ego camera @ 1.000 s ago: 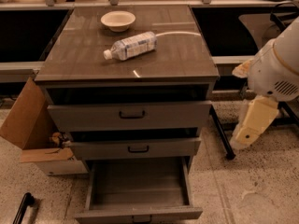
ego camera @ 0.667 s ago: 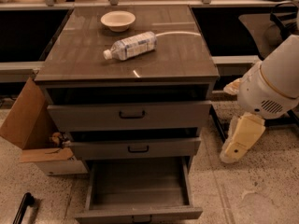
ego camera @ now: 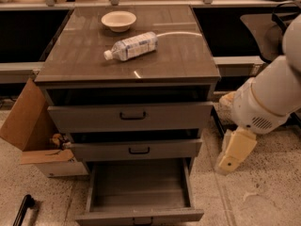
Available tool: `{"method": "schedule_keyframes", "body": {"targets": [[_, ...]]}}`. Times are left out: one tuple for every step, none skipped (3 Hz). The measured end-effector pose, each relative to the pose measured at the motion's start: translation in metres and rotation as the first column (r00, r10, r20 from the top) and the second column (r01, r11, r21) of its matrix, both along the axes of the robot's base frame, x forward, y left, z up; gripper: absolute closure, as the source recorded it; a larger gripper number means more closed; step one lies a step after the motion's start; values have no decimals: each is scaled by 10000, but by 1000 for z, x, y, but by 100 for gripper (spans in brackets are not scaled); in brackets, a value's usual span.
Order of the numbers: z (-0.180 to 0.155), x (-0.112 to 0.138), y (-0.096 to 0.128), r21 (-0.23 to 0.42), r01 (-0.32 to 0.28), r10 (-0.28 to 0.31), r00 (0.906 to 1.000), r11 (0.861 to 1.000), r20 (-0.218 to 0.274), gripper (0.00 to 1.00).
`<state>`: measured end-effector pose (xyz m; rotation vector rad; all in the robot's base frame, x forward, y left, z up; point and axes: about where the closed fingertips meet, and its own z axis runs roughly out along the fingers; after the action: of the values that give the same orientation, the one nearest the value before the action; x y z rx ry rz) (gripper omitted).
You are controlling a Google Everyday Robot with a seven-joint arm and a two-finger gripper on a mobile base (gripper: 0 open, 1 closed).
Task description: Close bottom drawer
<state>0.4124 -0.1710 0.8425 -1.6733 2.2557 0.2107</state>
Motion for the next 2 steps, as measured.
{"method": "schedule_keyframes", "body": {"targets": [[-74, -16, 17, 247, -490, 493, 9987, 9985, -129, 0], [-157, -38, 32, 1007, -784, 828, 9958, 9918, -395, 0]]}}
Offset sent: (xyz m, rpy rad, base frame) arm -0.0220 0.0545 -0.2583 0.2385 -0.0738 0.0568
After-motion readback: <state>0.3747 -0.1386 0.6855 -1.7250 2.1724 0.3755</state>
